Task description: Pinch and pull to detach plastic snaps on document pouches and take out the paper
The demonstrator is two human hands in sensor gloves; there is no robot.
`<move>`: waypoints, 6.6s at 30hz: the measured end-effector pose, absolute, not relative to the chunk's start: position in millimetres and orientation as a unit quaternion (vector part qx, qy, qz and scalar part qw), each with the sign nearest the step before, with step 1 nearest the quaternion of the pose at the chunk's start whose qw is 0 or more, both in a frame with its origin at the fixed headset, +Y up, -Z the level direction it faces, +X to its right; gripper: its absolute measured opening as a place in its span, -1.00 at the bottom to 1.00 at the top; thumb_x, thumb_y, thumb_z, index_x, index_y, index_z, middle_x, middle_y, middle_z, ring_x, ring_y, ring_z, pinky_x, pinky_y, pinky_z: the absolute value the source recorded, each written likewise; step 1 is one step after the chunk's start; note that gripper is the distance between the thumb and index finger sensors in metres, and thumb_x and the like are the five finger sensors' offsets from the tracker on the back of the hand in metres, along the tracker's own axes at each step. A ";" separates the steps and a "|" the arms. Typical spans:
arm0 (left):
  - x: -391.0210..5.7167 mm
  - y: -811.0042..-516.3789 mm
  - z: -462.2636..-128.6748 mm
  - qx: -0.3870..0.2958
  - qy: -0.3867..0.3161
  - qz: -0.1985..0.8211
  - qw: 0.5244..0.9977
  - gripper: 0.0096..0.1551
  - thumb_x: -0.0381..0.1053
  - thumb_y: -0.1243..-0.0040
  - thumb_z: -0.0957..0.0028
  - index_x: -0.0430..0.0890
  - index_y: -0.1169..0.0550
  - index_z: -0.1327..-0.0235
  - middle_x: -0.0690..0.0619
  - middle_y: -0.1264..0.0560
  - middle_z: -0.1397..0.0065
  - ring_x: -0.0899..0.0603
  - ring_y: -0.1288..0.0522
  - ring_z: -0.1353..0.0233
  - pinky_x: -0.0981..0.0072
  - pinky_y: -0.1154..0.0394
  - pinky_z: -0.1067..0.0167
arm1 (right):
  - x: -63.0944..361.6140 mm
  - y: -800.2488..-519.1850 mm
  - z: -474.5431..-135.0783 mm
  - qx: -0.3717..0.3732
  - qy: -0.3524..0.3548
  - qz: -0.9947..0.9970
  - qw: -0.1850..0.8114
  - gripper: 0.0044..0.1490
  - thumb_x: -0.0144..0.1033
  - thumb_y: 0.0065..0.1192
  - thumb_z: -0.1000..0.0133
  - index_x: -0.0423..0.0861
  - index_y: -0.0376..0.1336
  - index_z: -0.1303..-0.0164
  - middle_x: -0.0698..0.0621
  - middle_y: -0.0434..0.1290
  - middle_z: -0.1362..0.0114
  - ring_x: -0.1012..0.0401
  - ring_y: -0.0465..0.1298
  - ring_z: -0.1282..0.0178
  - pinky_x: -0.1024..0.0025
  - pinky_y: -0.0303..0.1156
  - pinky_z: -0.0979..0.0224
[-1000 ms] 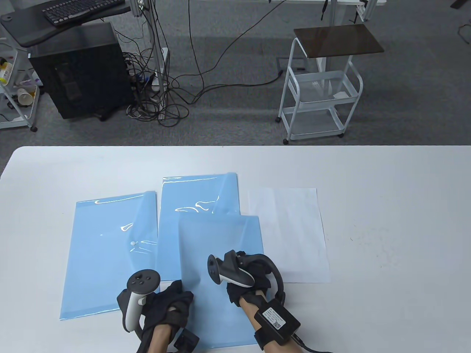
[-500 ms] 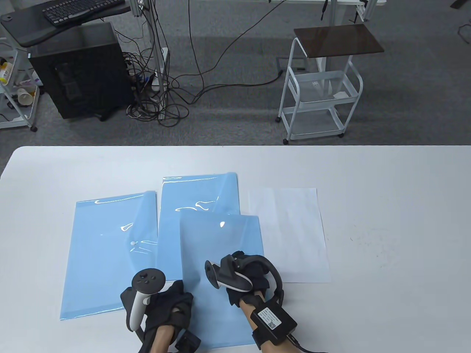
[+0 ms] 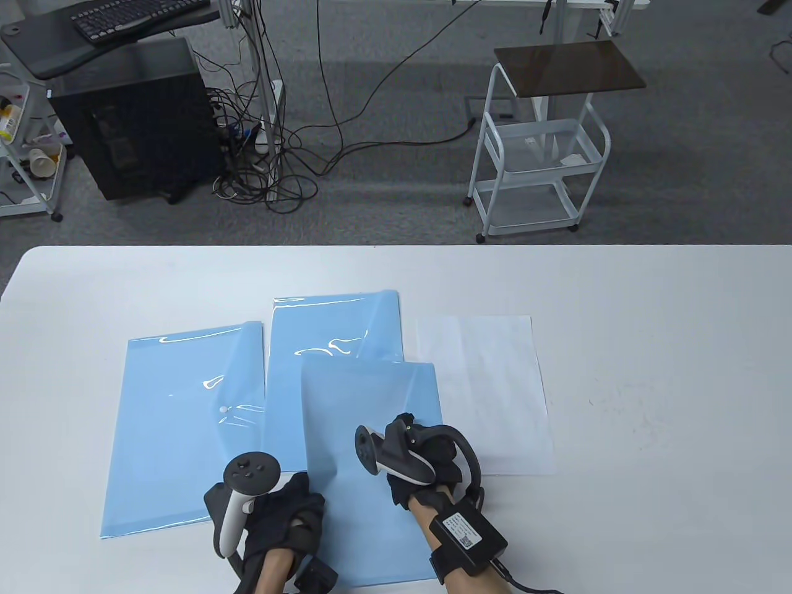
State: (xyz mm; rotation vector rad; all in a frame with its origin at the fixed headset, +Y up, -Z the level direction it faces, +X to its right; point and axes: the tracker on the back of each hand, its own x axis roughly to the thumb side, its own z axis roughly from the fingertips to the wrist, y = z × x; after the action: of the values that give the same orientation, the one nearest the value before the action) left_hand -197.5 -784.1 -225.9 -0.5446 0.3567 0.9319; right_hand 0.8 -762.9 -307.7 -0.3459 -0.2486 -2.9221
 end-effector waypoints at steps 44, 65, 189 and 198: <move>-199.6 -782.8 -223.8 -0.261 0.180 0.460 0.830 -0.45 -0.13 -0.08 -0.26 -0.10 -0.29 -0.51 0.07 -0.56 -0.38 -0.09 -0.71 -0.14 0.16 -0.65 -0.11 | 106.6 -756.4 -280.3 -0.095 -0.175 -0.960 -0.199 -0.30 -0.30 0.29 -0.16 -0.26 0.24 -0.49 -0.37 0.47 -0.49 -0.27 0.56 -0.26 -0.19 0.61 -0.13; -205.5 -787.9 -221.9 -0.297 0.126 0.643 0.694 -0.44 -0.26 -0.06 -0.19 -0.17 -0.28 -0.48 -0.02 -0.54 -0.39 -0.18 -0.67 -0.18 0.00 -0.61 -0.14 | 131.9 -776.2 -286.3 -0.068 -0.079 -0.978 -0.179 -0.34 -0.40 0.48 -0.05 -0.11 0.33 -0.40 -0.12 0.60 -0.29 -0.02 0.65 0.07 0.05 0.65 0.11; -239.6 -783.8 -215.3 -0.265 0.168 0.667 0.675 -0.46 -0.21 -0.01 -0.22 -0.20 -0.29 -0.48 -0.08 -0.55 -0.33 -0.09 -0.74 0.02 0.22 -0.69 0.07 | 284.6 -729.7 -354.9 0.142 -0.023 -0.874 -0.463 -0.43 -0.55 0.16 -0.12 -0.25 0.32 -0.38 -0.20 0.63 -0.14 0.03 0.68 0.25 0.08 0.64 0.25; -238.8 -785.3 -215.7 -0.268 0.170 0.664 0.677 -0.46 -0.21 -0.01 -0.23 -0.21 -0.29 -0.48 -0.08 -0.55 -0.32 -0.09 -0.74 0.02 0.21 -0.69 0.07 | 267.8 -748.2 -373.7 0.142 -0.046 -0.873 -0.465 -0.43 -0.55 0.15 -0.13 -0.26 0.32 -0.39 -0.21 0.63 -0.14 0.03 0.67 0.26 0.07 0.63 0.26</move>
State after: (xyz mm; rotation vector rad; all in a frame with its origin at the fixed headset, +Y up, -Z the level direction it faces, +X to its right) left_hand -238.8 -785.3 -215.7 -0.6032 0.3828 1.4925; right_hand 267.8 -748.2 -373.7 0.6594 -0.2149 -4.0502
